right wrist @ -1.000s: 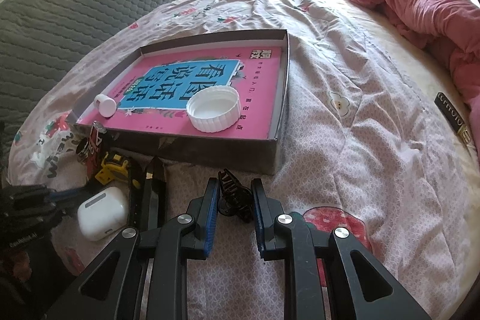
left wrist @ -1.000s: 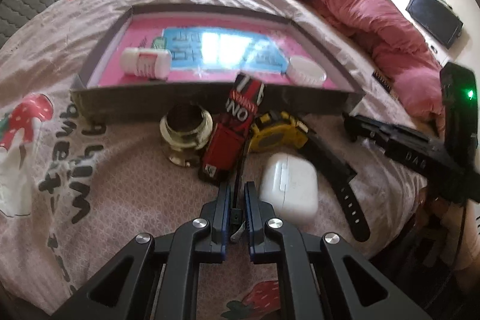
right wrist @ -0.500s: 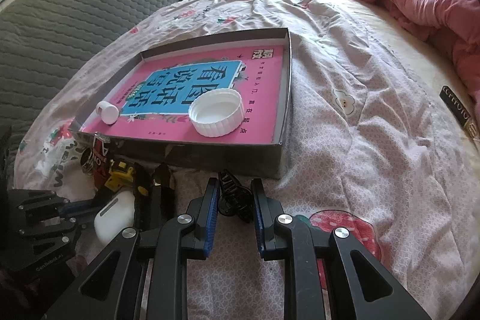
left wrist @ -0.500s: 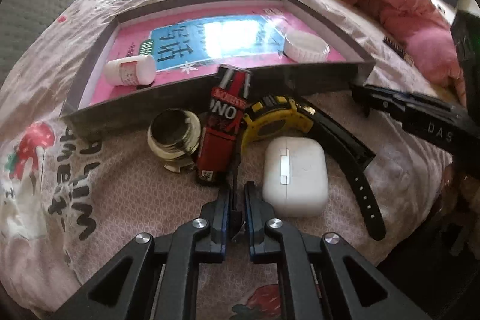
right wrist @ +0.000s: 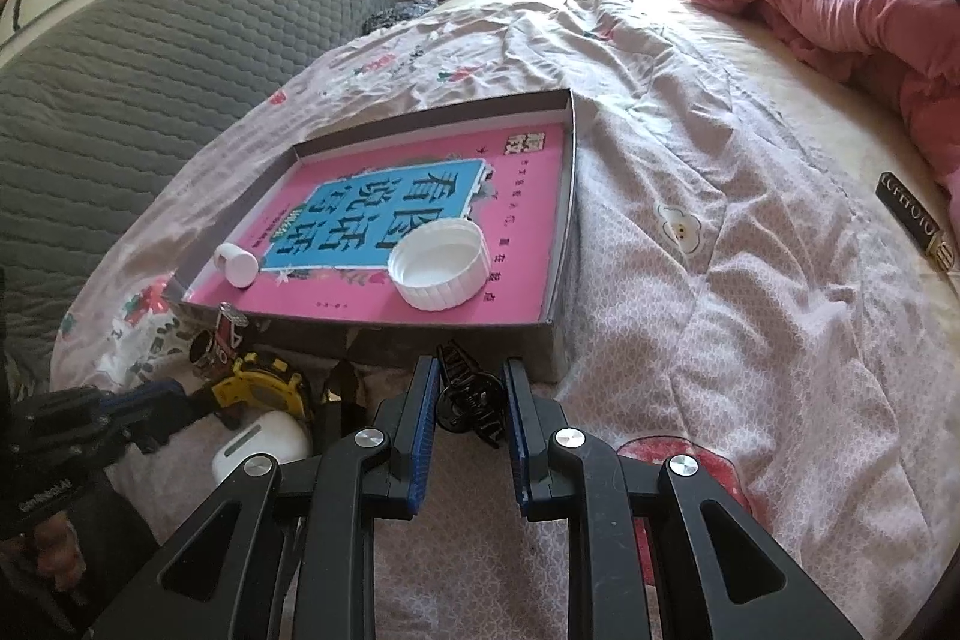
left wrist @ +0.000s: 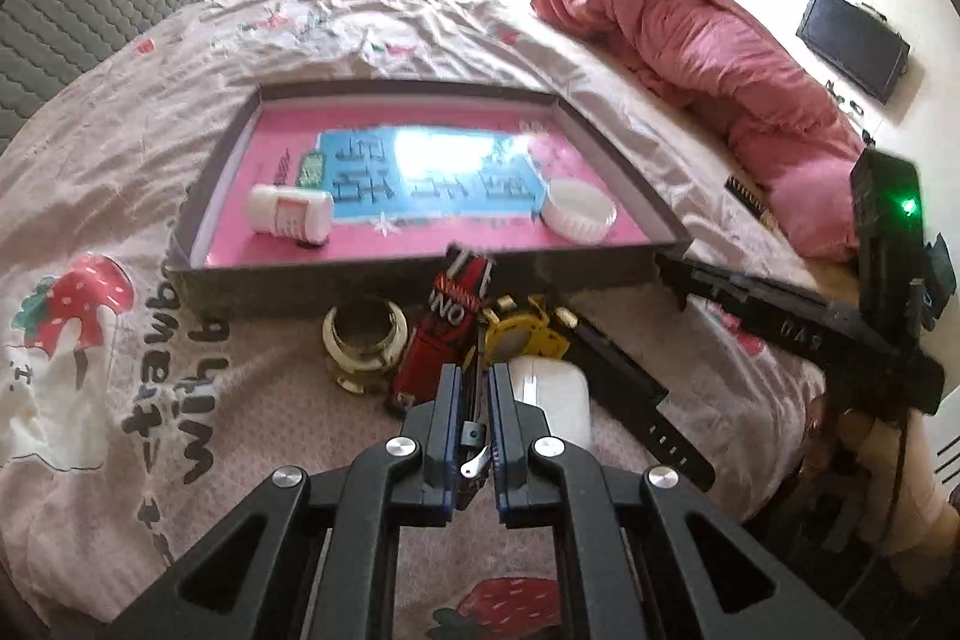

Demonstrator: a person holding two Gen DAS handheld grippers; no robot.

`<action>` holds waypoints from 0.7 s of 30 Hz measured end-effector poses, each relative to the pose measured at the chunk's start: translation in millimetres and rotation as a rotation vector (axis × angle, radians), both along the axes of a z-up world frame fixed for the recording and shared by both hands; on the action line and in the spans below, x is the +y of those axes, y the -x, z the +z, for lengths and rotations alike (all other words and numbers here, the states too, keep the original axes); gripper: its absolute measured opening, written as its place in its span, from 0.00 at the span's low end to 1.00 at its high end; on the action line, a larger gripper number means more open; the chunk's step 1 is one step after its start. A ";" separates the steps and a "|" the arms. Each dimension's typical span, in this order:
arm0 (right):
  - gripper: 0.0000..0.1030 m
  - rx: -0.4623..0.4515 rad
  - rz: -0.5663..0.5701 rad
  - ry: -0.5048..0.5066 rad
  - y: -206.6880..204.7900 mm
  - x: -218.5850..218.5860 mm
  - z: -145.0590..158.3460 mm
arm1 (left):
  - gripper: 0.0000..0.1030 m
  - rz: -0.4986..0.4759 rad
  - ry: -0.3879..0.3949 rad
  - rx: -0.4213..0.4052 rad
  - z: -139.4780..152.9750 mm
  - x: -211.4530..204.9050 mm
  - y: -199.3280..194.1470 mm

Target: Organize rigid objects

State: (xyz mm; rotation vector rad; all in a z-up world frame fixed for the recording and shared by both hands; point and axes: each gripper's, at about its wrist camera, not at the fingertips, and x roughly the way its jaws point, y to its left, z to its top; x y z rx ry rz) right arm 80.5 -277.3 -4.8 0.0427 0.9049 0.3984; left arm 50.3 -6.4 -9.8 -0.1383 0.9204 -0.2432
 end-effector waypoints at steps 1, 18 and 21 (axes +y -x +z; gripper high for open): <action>0.21 0.002 -0.001 -0.003 -0.1 -0.4 -0.2 | 0.08 0.000 -0.008 0.005 -2.8 0.1 0.1; 0.21 -0.008 0.018 -0.015 1.7 5.1 2.9 | 0.08 -0.024 -0.096 0.221 -37.7 -12.1 -30.2; 0.21 -0.007 0.016 -0.021 1.3 4.5 3.2 | 0.08 -0.006 -0.079 0.216 -39.4 -11.6 -35.9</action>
